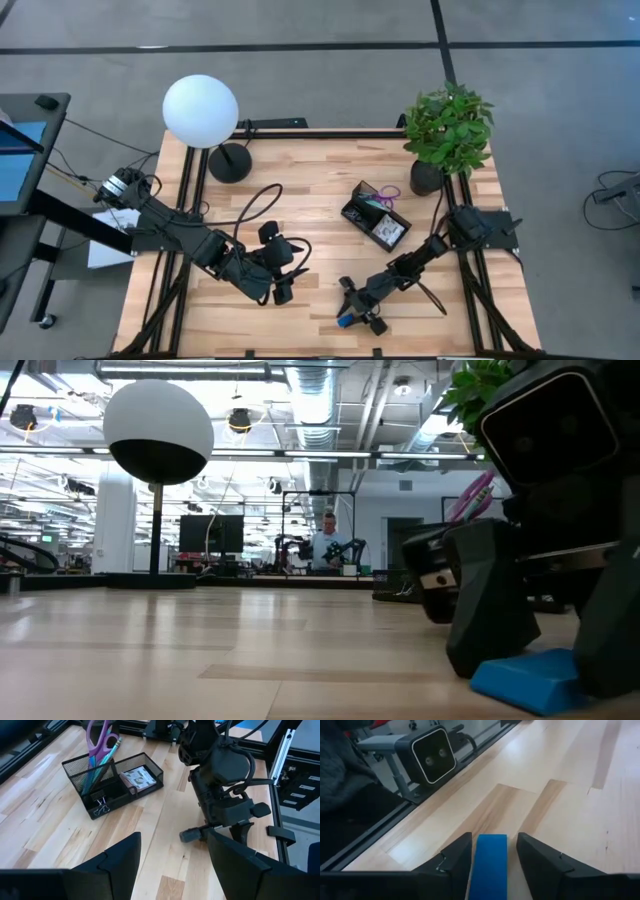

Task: Pick and place office supplies into organizer
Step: Put the blue eraser into the black desk organizer

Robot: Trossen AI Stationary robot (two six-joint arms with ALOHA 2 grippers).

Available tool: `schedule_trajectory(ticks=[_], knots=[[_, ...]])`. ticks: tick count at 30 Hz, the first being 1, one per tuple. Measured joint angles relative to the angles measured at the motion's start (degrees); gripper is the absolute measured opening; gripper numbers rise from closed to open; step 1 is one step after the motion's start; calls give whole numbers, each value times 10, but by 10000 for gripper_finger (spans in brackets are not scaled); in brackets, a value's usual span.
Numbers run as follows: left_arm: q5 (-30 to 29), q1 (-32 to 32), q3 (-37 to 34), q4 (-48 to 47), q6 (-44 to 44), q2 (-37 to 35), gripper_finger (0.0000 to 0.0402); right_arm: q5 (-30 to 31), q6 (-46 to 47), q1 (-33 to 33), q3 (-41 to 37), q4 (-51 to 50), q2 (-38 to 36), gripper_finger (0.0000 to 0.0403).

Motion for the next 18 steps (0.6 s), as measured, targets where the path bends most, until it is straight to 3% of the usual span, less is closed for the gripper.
schedule_trajectory(ticks=[10,15,18], knots=[[0,0,0,0,0,0,226,17,-24,8,-1,57,32,119],[0,0,0,-2,0,0,226,36,-50,24,-1,49,31,123],[0,0,0,-2,0,0,226,78,-56,31,-1,47,31,125]])
